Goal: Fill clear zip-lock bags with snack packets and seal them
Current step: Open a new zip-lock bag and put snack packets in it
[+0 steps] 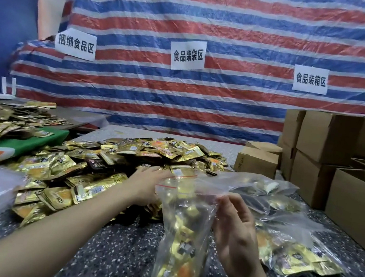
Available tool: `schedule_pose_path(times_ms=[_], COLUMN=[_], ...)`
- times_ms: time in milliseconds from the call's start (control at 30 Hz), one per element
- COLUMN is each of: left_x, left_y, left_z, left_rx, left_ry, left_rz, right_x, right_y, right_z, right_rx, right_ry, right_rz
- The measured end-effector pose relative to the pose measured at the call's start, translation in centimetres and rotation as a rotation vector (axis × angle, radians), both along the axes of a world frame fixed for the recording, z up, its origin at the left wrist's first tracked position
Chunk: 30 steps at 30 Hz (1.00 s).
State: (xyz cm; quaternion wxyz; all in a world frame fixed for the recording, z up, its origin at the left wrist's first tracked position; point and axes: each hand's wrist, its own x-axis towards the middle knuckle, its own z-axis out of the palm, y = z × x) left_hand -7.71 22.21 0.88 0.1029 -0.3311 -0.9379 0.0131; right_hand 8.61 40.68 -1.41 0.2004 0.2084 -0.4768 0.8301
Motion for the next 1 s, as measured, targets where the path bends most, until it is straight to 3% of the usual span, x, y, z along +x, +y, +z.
schedule_pose_path(times_ms=[33,100,200,300,367,533,700,833,1000], left_x=[-0.4,-0.8,-1.3,-1.5,-1.1,2.0,7.0,10.7,11.9], left_y=[0.3,0.8,1.0,0.4,-0.2,-1.7,-2.2,-1.6,0.0], left_z=[0.1,0.4,0.7,0.9,1.4,5.0,9.5,10.5,8.8], left_rx=[-0.146,-0.235,-0.195,-0.058,0.173,1.008,1.480,1.473,1.181], left_ry=[0.014,0.124,0.332,0.349,0.316,0.113,-0.112,-0.204,-0.205], left_rz=[0.042,0.101,0.085,0.099,0.120,0.112,0.000,-0.089,-0.090], right_x=[0.0,-0.1,-0.3,-0.2,-0.1,-0.1,0.2,0.5,0.2], right_y=[0.0,0.1,0.4,0.2,0.2,0.1,0.0,-0.1,-0.1], right_z=[0.0,-0.1,-0.4,-0.2,-0.1,0.0,0.3,0.4,0.1], right_rx=[-0.003,0.001,0.033,0.039,0.045,0.036,0.036,0.050,0.036], right_ry=[0.008,0.009,0.009,0.006,0.008,-0.033,-0.003,-0.001,-0.036], right_rz=[0.011,0.019,0.024,0.020,0.020,0.032,0.050,0.055,0.040])
